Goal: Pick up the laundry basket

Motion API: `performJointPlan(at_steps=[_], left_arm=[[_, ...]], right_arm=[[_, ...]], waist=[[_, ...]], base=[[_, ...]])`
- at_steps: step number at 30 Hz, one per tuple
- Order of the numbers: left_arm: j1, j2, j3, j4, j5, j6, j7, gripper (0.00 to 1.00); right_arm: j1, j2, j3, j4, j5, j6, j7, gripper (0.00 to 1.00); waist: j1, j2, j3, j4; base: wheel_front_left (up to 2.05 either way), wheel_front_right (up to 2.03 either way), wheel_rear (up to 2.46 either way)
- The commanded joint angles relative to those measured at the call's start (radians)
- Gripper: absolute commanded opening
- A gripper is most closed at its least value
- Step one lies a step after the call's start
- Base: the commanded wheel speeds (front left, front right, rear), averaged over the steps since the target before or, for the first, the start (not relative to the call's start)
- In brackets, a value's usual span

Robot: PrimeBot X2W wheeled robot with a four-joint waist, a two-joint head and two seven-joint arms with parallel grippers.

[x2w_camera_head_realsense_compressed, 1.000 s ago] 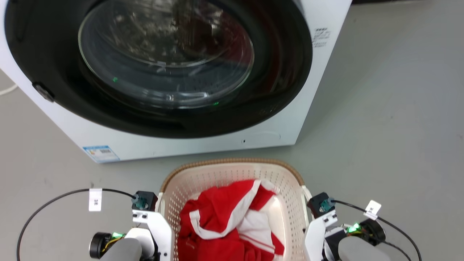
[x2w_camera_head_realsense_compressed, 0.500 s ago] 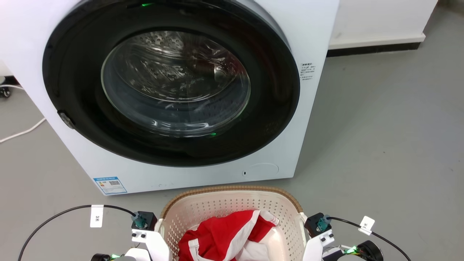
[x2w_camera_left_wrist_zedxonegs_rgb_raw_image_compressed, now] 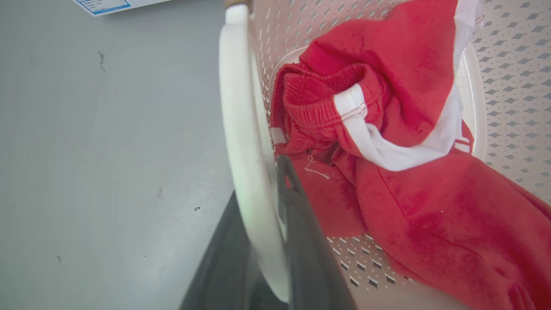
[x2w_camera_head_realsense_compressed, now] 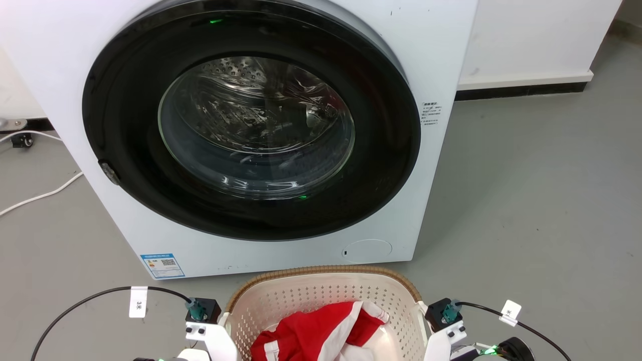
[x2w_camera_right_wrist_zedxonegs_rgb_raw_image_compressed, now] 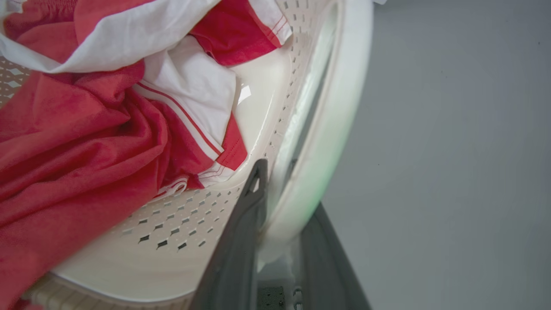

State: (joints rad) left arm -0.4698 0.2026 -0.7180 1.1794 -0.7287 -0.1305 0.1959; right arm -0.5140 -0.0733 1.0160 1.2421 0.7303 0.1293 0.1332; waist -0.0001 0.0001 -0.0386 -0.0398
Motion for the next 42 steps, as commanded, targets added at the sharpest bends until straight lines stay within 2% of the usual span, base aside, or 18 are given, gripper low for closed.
performJointPlan(at_steps=[1, 42], left_arm=[[0.004, 0.014, -0.005, -0.003, -0.002, 0.002, 0.003, 0.0], [-0.004, 0.033, -0.18, -0.002, -0.196, 0.0, 0.036, 0.0]], right_arm=[[-0.003, -0.014, 0.009, 0.003, -0.001, 0.003, 0.001, 0.0], [-0.002, -0.027, 0.139, 0.012, 0.164, 0.003, 0.037, 0.0]], waist=[[0.0001, -0.0001, -0.001, 0.001], [0.0001, -0.0001, -0.014, 0.019]], base=[[0.0, 0.0, 0.0], [0.0, 0.0, 0.0]])
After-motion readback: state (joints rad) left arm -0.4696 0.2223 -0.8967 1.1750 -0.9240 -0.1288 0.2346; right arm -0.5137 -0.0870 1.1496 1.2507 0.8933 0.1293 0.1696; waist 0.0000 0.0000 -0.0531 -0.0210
